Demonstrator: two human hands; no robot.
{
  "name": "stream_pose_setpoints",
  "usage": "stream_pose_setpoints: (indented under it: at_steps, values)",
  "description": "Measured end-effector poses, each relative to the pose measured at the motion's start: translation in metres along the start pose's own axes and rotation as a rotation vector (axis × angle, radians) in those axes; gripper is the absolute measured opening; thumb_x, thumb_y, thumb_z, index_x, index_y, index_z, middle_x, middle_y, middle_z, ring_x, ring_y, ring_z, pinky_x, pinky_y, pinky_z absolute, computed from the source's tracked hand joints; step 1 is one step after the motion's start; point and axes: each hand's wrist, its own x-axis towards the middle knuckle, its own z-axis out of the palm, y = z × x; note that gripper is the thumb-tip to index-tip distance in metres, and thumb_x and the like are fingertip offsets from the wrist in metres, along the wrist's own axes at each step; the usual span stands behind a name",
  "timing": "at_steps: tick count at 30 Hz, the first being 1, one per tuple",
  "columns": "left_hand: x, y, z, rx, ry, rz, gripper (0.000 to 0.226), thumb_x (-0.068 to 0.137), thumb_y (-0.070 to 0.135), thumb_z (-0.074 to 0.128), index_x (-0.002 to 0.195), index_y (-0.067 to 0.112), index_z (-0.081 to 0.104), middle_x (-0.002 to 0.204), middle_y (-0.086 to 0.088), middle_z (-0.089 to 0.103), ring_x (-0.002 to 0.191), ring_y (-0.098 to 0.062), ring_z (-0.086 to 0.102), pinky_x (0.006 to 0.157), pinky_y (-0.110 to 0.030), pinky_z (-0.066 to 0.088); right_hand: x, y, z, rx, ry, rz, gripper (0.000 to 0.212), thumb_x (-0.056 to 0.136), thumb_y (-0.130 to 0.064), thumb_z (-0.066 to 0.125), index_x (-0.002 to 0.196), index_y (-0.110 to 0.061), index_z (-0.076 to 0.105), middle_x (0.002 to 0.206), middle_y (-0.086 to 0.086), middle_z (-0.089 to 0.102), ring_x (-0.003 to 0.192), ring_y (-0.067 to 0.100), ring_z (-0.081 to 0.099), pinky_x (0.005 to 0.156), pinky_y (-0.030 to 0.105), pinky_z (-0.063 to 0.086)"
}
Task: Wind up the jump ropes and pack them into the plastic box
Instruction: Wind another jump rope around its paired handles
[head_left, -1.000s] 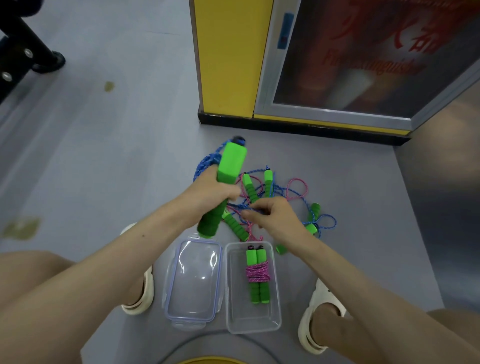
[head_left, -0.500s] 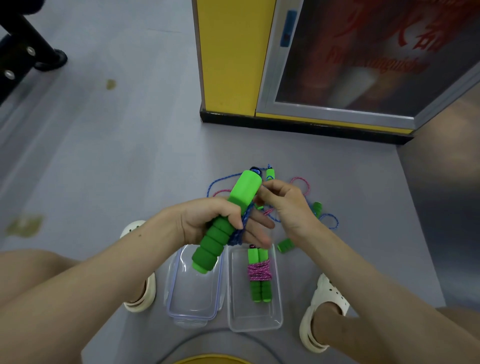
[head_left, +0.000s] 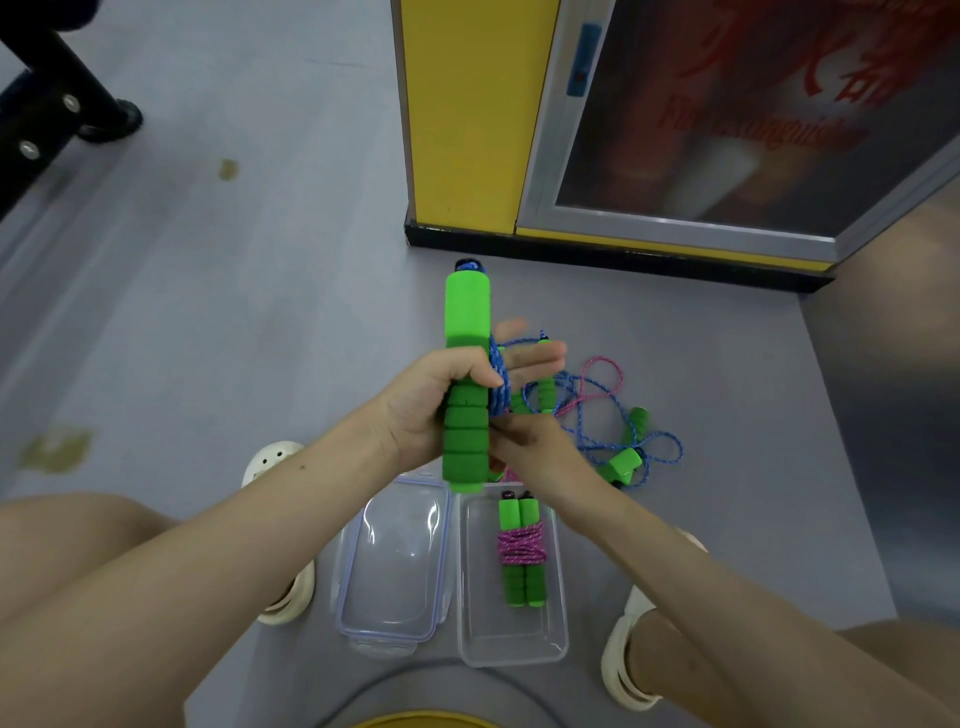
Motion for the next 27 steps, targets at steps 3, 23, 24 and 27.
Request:
stream_pose_setpoints:
  at_steps: [3,23,24,27]
  values:
    - [0.004,0.002,-0.003,0.464,0.247,0.057,0.065,0.054,0.006,0.054,0.118,0.011,0.056,0.124,-0.003,0.063,0.11,-0.009,0.061,0.08,-0.021,0.054,-0.001,0.007,-0.002,-0.09,-0.025,-0.015,0.015,0.092,-0.014,0.059,0.09,-0.003,0.069,0.068,0.018,0.062,0.06,0.012,0.053,0.063,0.024,0.043]
    - [-0.013,0.001,-0.018,0.746,-0.2,-0.466,0.05,0.062,-0.002,0.046,0.11,-0.01,0.056,0.082,-0.01,0.073,0.079,-0.018,0.069,0.066,-0.016,0.048,0.005,-0.009,-0.037,0.241,0.12,-0.109,0.014,0.083,-0.001,0.064,0.094,-0.009,0.068,0.089,0.004,0.069,0.081,0.005,0.063,0.08,0.015,0.05]
    - [-0.014,0.001,-0.017,0.7,-0.253,-0.47,0.051,0.063,-0.002,0.046,0.113,-0.009,0.056,0.083,-0.011,0.073,0.08,-0.02,0.068,0.068,-0.018,0.049,0.004,-0.01,-0.037,0.263,0.098,-0.108,0.017,0.083,-0.002,0.064,0.099,-0.004,0.067,0.092,0.007,0.069,0.084,0.007,0.064,0.08,0.015,0.05]
    - [-0.018,0.001,-0.013,0.498,-0.379,-0.384,0.048,0.063,0.001,0.049,0.109,0.001,0.062,0.089,-0.013,0.073,0.086,-0.025,0.068,0.082,-0.025,0.049,0.002,-0.012,-0.035,0.337,0.038,-0.088,0.024,0.085,-0.008,0.062,0.104,0.006,0.064,0.095,0.014,0.067,0.084,0.012,0.064,0.076,0.017,0.05]
